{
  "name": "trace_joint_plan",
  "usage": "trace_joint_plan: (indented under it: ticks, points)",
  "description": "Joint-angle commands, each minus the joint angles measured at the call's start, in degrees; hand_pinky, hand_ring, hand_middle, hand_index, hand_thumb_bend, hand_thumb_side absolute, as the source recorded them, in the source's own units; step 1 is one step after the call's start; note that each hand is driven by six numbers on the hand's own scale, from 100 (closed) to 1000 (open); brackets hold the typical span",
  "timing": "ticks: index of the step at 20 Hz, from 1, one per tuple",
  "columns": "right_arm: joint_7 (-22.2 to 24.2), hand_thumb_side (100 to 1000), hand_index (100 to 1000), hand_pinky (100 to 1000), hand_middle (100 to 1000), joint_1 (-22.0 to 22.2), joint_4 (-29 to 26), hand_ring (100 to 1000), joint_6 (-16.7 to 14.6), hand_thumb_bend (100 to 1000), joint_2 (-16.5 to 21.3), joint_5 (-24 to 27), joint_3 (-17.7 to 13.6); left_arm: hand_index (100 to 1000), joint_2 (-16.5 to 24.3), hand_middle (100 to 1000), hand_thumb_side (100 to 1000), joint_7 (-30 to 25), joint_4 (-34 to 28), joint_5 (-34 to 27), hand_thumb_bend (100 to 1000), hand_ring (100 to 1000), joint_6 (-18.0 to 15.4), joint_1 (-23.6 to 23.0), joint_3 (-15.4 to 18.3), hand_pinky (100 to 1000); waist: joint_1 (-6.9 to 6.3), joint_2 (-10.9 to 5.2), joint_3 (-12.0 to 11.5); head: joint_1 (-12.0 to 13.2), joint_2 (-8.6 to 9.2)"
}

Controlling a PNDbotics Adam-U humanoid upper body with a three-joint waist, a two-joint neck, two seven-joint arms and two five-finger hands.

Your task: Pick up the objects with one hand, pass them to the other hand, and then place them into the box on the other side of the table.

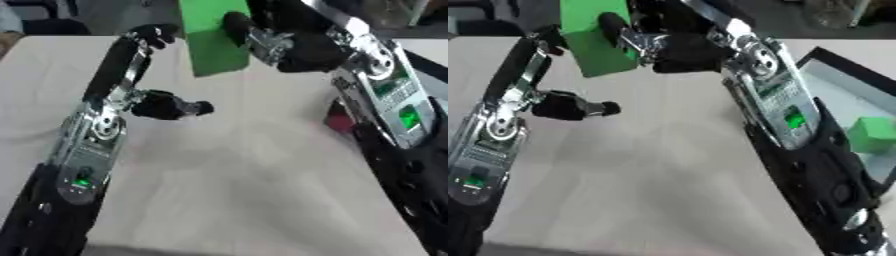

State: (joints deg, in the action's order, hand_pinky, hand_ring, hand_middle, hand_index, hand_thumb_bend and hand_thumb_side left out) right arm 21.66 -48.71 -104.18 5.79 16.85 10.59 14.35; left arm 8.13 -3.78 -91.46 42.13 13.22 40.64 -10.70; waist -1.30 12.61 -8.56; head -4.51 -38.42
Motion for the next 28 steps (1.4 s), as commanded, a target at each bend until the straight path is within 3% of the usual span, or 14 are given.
trace_joint_plan:
  ticks: [1,6,11,16,20,23,28]
  points:
    - [-2.48,370,554,686,433,-1.18,-3.12,472,0.29,100,2.65,3.16,-1.7,861,3.0,700,254,1.69,0.15,-2.4,891,752,1.23,0.34,2.73,778,0.03,-1.36,0.22,-1.47,-0.76]
    - [-5.69,335,552,685,433,-0.29,-4.82,472,-0.29,100,7.02,5.6,-3.42,860,9.86,701,251,3.84,-1.24,-5.08,895,751,2.08,-1.14,5.62,778,-0.32,-1.93,0.93,-2.31,-1.24]
    - [-6.98,339,554,688,436,2.01,-4.78,475,-1.7,100,10.65,5.26,-4.48,860,15.77,703,252,5.36,-3.59,-7.29,899,753,3.16,-2.49,7.88,779,-0.67,-2.01,1.28,-3.11,0.45]
    - [-7.16,339,554,688,436,2.45,-4.58,475,-2.35,100,11.17,4.94,-4.56,860,16.63,703,252,5.69,-4.36,-7.98,899,753,3.69,-2.75,8.14,779,-0.71,-2.02,1.33,-3.22,0.78]
    - [-8.23,363,561,695,443,5.64,-3.62,482,-3.28,100,14.18,3.32,-5.93,861,19.32,703,245,7.54,-6.58,-8.35,891,754,4.86,-3.48,10.7,780,-1.04,-1.99,1.64,-3.33,3.59]
    - [-9.04,390,564,696,447,8.4,-3.67,484,-4.83,100,15.87,2.35,-6.71,861,20.43,703,246,8.99,-7.37,-9.88,890,754,5.25,-4.09,11.66,780,-1.31,-2.0,1.54,-3.39,4.55]
    - [-10.2,362,567,699,448,10.85,-2.96,486,-5.82,100,17.25,1.21,-8.07,859,21.28,702,245,10.22,-7.81,-10.75,891,754,5.6,-4.83,12.47,779,-1.63,-2.14,1.66,-3.46,5.12]
